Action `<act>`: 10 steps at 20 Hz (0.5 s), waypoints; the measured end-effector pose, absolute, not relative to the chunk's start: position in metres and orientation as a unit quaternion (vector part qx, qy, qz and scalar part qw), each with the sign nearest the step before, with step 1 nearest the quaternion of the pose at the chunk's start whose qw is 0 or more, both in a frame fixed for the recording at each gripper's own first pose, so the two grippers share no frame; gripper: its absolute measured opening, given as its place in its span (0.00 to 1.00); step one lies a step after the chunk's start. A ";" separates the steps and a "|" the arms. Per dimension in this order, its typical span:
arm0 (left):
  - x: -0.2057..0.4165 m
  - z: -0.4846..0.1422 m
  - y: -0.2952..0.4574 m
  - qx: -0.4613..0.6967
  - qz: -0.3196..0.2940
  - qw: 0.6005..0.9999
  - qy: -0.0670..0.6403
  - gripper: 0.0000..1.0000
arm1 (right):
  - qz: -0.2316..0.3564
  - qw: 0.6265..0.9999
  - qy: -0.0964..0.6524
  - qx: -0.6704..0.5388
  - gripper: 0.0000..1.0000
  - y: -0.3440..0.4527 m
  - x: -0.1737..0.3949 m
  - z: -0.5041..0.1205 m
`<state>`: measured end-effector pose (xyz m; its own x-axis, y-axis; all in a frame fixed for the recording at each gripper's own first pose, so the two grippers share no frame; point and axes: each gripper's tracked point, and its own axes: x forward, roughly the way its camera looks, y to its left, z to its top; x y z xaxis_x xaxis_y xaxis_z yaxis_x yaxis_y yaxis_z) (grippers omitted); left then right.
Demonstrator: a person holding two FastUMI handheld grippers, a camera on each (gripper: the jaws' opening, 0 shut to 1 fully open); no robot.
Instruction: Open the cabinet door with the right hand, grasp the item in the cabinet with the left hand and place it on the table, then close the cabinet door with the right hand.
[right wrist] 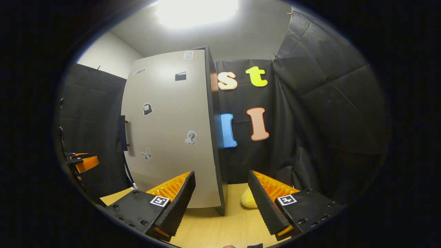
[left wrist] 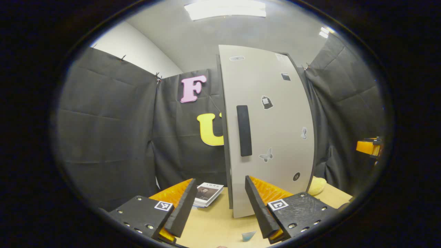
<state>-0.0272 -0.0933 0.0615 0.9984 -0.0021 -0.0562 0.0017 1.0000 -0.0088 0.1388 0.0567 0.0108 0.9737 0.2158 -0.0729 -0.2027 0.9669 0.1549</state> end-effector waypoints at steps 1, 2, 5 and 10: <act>-0.028 0.063 -0.090 -0.007 0.000 1.000 0.028 0.84 | 0.107 0.991 0.038 0.072 0.97 0.060 0.136 0.015; -0.029 0.064 -0.088 -0.011 0.000 1.000 0.026 0.84 | 0.106 0.992 0.030 0.068 0.97 0.063 0.135 0.018; -0.028 0.066 -0.081 -0.019 0.003 1.000 0.023 0.84 | 0.097 0.993 0.013 0.062 0.97 0.066 0.130 0.026; -0.038 0.069 -0.069 -0.021 0.014 1.000 0.018 0.84 | 0.088 0.994 0.004 0.068 0.97 0.070 0.128 0.036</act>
